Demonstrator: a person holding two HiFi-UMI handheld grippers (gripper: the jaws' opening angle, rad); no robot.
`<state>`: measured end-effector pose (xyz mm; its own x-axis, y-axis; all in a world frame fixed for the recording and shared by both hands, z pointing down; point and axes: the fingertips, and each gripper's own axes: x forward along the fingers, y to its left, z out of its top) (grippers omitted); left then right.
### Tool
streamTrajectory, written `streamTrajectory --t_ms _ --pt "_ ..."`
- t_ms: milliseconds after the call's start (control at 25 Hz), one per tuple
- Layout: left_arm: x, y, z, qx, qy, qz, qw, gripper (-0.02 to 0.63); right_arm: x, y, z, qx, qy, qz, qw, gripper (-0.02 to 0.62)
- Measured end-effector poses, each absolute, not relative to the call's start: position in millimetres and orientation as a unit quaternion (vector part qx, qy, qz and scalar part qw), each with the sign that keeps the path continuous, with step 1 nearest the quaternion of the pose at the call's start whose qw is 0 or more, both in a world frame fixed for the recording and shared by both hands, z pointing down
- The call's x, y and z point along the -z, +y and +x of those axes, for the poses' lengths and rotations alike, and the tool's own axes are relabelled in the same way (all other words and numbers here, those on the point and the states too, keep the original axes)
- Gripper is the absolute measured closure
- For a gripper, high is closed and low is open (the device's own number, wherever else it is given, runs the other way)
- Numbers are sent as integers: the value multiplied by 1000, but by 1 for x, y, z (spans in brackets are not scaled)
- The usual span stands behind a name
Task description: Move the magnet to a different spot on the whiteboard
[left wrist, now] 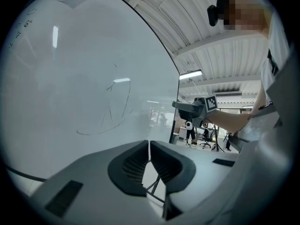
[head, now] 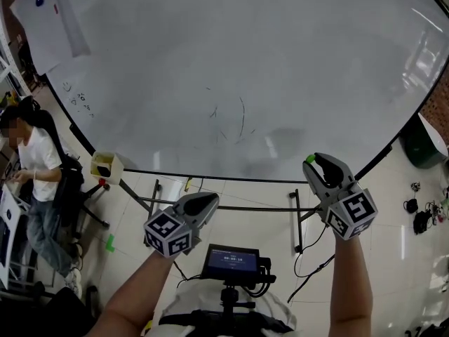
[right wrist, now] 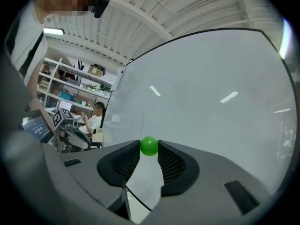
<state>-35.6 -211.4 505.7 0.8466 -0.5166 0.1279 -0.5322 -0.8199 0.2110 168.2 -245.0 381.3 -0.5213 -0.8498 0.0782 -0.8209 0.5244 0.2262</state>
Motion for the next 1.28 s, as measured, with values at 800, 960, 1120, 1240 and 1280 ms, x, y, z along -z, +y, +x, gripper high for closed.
streamTrajectory --t_ms 800,960,1120,1240,1280 --pt "-511 -196 -28 -31 -282 949 137 583 -458 -194 148 -66 -896 438 -43 448" --pt "-514 -192 -32 -35 -286 947 141 584 -468 -182 139 -70 -903 421 -50 448" --pt "-517 -190 -37 -36 -292 945 146 584 -477 -176 136 -89 -903 416 -65 448" --pt "-516 -186 -37 -37 -290 945 147 584 -483 -172 131 -106 -902 412 -77 448" --pt "-516 -185 -37 -37 -289 945 147 584 -485 -171 129 -111 -902 410 -79 448"
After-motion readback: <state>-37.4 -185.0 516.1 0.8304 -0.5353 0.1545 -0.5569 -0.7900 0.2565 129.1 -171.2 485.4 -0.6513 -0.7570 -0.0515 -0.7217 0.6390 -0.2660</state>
